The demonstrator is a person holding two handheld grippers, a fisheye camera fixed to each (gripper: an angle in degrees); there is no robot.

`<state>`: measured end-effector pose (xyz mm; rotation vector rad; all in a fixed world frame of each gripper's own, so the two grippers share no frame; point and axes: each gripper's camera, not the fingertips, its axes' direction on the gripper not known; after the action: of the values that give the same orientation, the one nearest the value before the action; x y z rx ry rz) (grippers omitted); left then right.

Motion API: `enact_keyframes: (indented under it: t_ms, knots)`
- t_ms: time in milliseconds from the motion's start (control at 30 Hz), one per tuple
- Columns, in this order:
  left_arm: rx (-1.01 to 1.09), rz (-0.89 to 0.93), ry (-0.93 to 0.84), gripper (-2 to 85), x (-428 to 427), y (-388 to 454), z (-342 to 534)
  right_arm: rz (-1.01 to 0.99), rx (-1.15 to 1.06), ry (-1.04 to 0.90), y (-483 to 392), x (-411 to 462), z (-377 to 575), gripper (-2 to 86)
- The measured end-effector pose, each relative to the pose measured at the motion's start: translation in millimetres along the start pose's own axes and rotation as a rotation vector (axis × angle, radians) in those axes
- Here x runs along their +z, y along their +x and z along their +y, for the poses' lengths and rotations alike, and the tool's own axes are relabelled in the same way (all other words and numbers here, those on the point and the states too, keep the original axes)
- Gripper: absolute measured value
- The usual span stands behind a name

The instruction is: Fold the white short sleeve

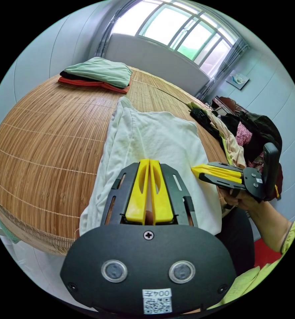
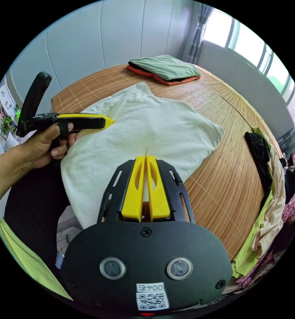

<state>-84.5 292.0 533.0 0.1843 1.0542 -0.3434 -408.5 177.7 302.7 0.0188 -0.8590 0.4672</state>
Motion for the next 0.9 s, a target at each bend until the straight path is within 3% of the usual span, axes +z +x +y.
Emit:
enact_keyframes:
  t_ms: [133,300,400,533,600,733,833,900]
  knots:
    - [0.001,-0.005,0.0,0.1,-3,1,1,0.019,-0.044,-0.058,4,-15,2,-0.5]
    - [-0.011,0.011,-0.001,0.1,-6,-1,1,-0.174,-0.04,-0.261,22,-63,51,0.7]
    - [-0.035,0.022,-0.022,0.2,-11,-3,-2,-0.214,0.112,-0.321,42,-81,91,1.9]
    - [-0.026,0.03,0.062,0.2,-42,16,0,-0.32,0.383,-0.149,67,-102,138,2.2]
    - [0.012,-0.152,0.016,0.2,-33,18,8,-0.42,0.469,-0.057,70,-104,147,1.9]
    - [-0.141,-0.024,0.045,0.2,-47,-12,10,-0.504,0.498,0.067,68,-98,133,0.2]
    - [-0.117,0.063,0.153,0.2,-70,1,11,-0.532,0.512,0.1,82,-93,106,-0.5]
    - [-0.12,0.062,0.107,0.2,-64,1,13,-0.627,0.583,0.089,97,-82,92,-0.6]
